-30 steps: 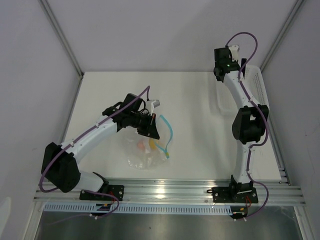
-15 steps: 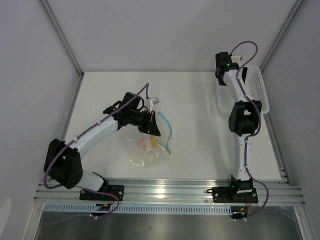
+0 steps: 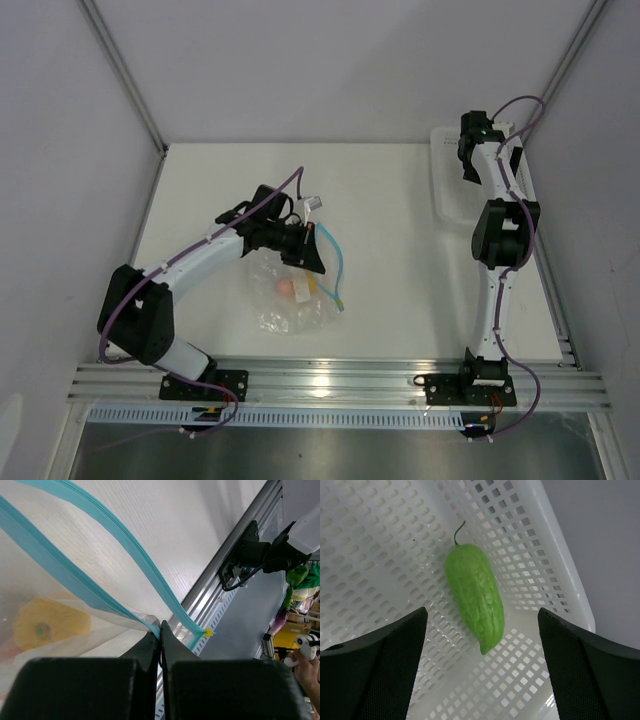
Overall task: Place the food in the zip-top bag and seal the zipper
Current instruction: Pick up the fake vegetable from the bin.
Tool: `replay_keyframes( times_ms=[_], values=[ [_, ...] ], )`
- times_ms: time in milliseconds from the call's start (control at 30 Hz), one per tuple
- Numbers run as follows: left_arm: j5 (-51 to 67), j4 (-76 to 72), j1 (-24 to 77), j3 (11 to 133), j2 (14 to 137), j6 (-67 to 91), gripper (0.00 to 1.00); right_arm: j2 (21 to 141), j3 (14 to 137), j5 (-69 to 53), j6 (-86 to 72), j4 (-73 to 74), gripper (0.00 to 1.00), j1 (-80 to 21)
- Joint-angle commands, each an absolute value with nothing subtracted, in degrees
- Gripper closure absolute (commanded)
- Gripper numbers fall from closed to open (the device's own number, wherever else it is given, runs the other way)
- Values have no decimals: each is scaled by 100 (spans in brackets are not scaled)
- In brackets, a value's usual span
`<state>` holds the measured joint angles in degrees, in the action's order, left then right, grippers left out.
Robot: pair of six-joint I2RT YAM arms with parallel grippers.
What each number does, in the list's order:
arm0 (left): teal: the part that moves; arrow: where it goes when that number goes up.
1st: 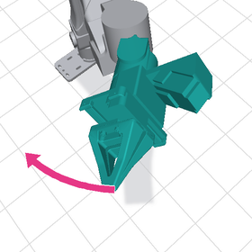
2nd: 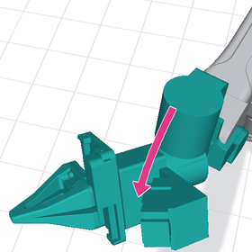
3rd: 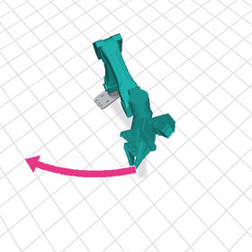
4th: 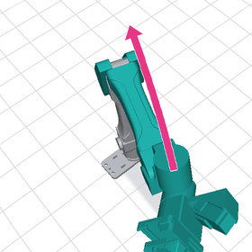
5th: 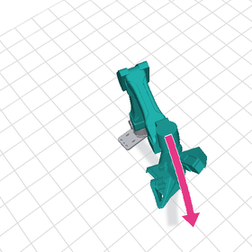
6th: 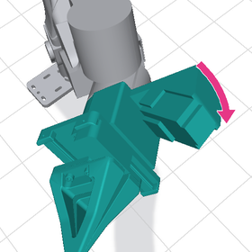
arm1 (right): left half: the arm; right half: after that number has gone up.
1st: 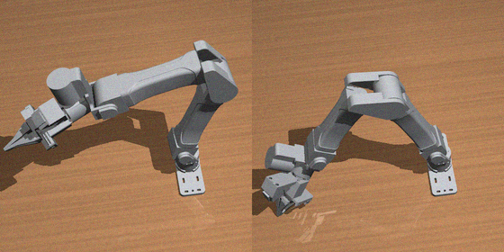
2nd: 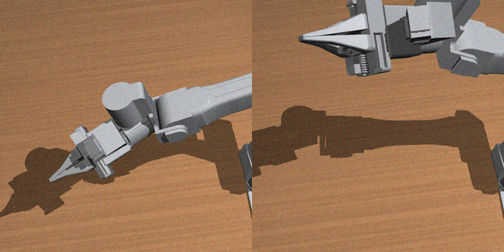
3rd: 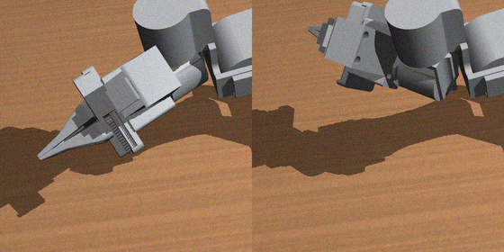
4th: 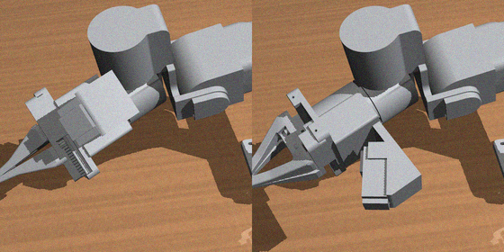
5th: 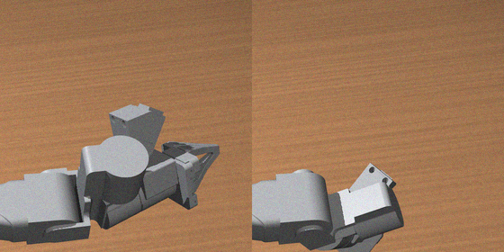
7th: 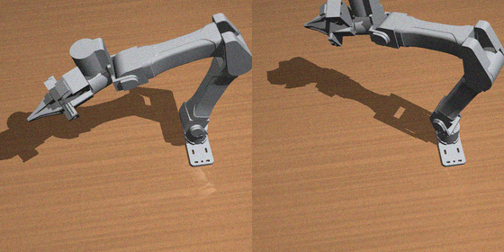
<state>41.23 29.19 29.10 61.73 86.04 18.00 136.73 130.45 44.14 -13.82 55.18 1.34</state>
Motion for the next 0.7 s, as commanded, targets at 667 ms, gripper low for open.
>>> replay_keyframes(
  times_ms=[667],
  values=[
    [4271,2953,2865,6574,8728,1890,99,14010,12481,3867,-1520,5432,12,413]
  ],
)
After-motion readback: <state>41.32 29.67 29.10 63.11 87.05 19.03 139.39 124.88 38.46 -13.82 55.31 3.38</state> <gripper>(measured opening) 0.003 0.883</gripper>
